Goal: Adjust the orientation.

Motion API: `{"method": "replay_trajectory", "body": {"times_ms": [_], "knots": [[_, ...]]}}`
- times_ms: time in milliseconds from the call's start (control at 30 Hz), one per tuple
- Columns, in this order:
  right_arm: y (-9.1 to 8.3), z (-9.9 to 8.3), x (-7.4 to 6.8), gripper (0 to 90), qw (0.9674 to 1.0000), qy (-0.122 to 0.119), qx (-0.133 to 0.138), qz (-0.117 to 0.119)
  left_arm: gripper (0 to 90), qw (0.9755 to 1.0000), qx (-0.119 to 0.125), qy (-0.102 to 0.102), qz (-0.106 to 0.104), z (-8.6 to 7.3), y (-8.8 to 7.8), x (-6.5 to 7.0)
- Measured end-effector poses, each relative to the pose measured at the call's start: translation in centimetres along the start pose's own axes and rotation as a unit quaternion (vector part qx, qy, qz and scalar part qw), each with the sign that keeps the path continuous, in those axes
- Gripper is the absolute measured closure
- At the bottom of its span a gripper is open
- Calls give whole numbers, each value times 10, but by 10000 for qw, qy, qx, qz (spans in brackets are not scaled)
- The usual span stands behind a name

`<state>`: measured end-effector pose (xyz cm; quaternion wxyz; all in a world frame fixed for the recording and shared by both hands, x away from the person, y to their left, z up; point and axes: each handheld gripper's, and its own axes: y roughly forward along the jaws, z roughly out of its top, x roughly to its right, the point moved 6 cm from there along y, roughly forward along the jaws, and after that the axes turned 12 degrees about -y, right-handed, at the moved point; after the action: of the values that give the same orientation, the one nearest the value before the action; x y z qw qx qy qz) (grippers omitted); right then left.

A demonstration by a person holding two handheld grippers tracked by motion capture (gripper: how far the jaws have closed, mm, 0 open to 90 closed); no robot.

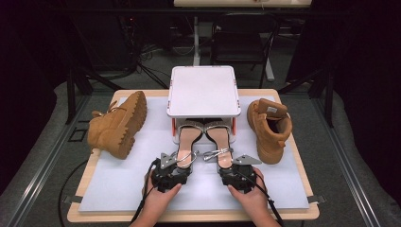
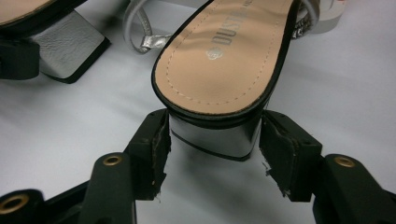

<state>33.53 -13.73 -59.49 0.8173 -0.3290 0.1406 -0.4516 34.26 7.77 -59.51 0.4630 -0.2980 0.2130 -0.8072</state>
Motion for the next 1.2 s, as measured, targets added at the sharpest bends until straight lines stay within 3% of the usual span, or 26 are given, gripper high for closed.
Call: {"method": "replay_trajectory", "body": {"times_ms": [267, 400, 567, 767, 1067, 1200], "knots": [[-3, -3, -1, 442, 9999, -89, 128, -35, 411, 9995, 225, 178, -112, 0, -5, 0], [-6, -1, -1, 464, 9997, -62, 203, -89, 414, 9996, 200, 181, -110, 0, -4, 2], [-6, 2, -1, 451, 9996, 89, 251, 6, 412, 9998, 132, 160, -68, 3, -3, 3], [-2, 4, -2, 418, 9995, -9, 295, -84, 389, 9997, 148, 132, -121, 4, 2, 6], [3, 4, -1, 391, 9994, -179, 252, -159, 343, 9998, 162, 116, -18, 5, 10, 6], [4, 6, 0, 398, 9996, -125, 204, -115, 348, 9998, 167, 142, 0, 6, 10, 7]]}}
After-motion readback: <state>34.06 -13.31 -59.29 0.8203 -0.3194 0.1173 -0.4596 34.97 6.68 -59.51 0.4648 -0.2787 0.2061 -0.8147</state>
